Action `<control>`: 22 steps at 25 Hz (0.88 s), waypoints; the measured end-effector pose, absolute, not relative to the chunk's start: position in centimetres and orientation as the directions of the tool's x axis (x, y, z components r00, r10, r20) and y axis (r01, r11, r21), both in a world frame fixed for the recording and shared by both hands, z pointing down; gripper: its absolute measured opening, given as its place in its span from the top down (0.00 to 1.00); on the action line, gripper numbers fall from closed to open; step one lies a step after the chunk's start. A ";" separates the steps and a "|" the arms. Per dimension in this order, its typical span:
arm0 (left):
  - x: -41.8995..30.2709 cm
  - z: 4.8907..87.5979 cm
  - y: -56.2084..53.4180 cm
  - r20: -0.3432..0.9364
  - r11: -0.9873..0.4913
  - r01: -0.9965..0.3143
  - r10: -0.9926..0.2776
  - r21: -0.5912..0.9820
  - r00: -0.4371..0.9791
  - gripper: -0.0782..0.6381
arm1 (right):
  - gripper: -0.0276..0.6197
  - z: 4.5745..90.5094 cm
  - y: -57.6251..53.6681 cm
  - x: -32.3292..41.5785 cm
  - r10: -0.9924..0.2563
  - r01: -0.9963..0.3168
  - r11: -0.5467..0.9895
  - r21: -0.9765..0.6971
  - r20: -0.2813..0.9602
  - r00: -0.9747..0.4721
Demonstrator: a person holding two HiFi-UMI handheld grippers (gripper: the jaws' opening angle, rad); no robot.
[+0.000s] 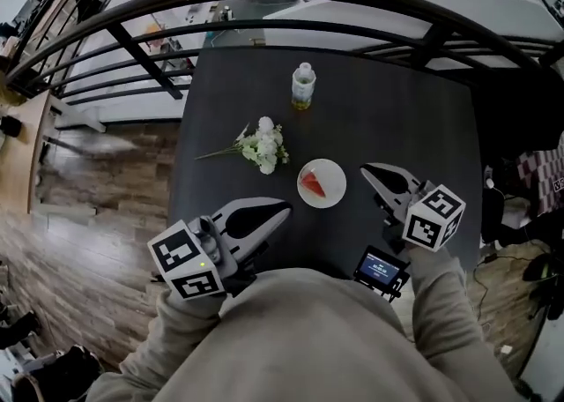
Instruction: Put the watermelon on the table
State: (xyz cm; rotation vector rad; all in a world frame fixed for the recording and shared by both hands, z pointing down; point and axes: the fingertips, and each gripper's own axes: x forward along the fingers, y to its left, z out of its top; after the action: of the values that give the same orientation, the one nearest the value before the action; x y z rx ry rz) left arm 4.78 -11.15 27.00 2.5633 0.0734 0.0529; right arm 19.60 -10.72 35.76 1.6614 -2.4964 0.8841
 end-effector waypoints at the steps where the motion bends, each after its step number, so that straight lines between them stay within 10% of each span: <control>1: 5.2 26.6 -11.1 0.017 -0.842 0.054 0.075 0.537 0.997 0.89 | 0.93 33.8 -10.3 19.3 -0.858 -0.849 0.297 -0.438 0.267 -0.438; 22: 9.6 24.9 -8.1 0.009 -0.858 0.226 0.259 0.462 0.966 0.89 | 0.94 24.7 -3.9 19.6 -0.949 -0.888 0.252 -0.384 0.084 -0.305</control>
State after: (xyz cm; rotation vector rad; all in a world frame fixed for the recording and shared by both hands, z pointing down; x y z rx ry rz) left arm 9.63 -8.10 24.86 2.6429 0.3450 0.0974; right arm 19.56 -3.91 24.74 1.9361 -2.6105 0.6062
